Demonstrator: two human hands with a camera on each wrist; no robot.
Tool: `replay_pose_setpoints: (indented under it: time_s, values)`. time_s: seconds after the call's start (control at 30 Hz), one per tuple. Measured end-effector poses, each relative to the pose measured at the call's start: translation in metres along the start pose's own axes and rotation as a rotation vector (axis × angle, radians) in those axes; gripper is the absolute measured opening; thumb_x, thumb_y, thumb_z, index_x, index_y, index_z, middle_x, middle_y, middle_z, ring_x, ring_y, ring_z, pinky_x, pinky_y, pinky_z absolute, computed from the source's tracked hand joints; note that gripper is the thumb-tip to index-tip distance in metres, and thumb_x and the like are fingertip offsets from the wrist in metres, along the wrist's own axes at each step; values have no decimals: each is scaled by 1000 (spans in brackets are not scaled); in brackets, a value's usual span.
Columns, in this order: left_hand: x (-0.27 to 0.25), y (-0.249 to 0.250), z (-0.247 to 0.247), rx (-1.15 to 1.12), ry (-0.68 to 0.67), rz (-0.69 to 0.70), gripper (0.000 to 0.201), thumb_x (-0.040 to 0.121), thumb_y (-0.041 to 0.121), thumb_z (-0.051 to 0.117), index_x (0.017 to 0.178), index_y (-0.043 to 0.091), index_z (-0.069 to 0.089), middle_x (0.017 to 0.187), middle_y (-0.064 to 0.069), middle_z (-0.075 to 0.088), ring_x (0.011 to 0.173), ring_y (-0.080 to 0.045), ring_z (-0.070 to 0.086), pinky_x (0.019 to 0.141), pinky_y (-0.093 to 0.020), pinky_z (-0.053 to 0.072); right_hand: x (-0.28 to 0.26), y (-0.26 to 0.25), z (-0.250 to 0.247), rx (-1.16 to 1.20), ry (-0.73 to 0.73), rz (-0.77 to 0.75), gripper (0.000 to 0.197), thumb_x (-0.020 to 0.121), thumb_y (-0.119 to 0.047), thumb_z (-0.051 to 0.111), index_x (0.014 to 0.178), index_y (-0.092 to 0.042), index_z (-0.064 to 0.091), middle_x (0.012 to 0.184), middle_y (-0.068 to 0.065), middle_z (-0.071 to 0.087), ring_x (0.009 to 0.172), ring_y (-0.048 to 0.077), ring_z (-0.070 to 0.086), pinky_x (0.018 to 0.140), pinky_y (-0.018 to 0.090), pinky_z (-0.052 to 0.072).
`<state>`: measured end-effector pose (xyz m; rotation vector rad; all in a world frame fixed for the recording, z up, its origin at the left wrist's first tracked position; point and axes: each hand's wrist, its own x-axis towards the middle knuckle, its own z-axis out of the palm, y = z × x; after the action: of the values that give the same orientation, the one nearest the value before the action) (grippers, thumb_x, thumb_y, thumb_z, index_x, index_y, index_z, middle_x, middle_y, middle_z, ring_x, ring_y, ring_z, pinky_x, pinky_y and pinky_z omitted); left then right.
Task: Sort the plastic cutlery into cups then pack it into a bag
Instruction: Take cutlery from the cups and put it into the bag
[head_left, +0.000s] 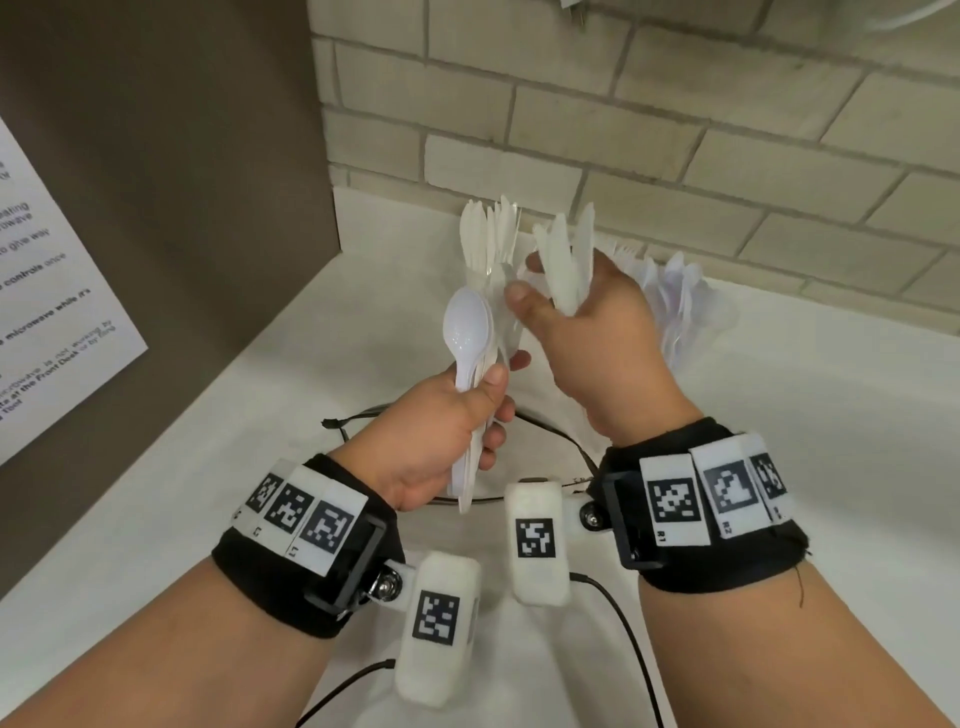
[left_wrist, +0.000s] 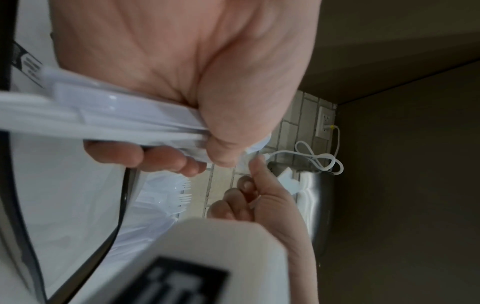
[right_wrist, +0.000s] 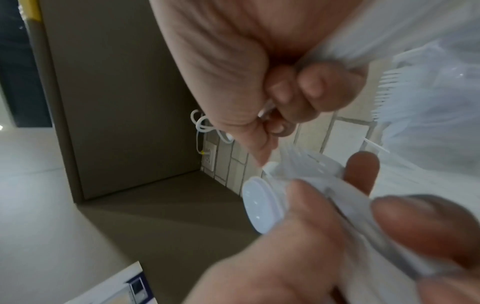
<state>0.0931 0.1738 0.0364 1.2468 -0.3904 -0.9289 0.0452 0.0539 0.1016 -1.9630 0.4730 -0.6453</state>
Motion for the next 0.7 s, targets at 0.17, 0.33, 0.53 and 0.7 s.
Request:
replay_pose_setpoints:
  time_s: [0.17,0.33,0.53,0.7]
  values:
    - [-1,4,-2,78,-1,6,17,96,33,47,91,18,52,78,-1,48,62,-11,42,63,-27,39,4,3,3,-294,5,-73,29,78,-39,74,96,-20,62,74,0,66,71,14,64,68,23,50]
    - [-1,2,-6,175,8,-23,37,80,53,56,86,17,53,82,-1,48,68,-12,43,76,-39,30,4,3,3,-312,-24,-43,31,67,-38,81,84,-20,61,64,-11,57,62,3,56,61,16,43]
    - [2,5,-4,179,-17,-49,36,79,51,58,85,16,52,80,-6,39,66,-13,41,77,-38,27,9,7,5,-314,-55,30,17,73,-26,73,82,-12,68,66,-7,61,63,8,57,55,17,41]
    - [5,5,-1,195,23,-54,27,97,36,45,81,16,52,74,0,45,70,-13,41,72,-28,38,13,9,9,-198,-53,100,20,73,-24,73,72,-5,65,56,-3,56,53,11,53,53,22,41]
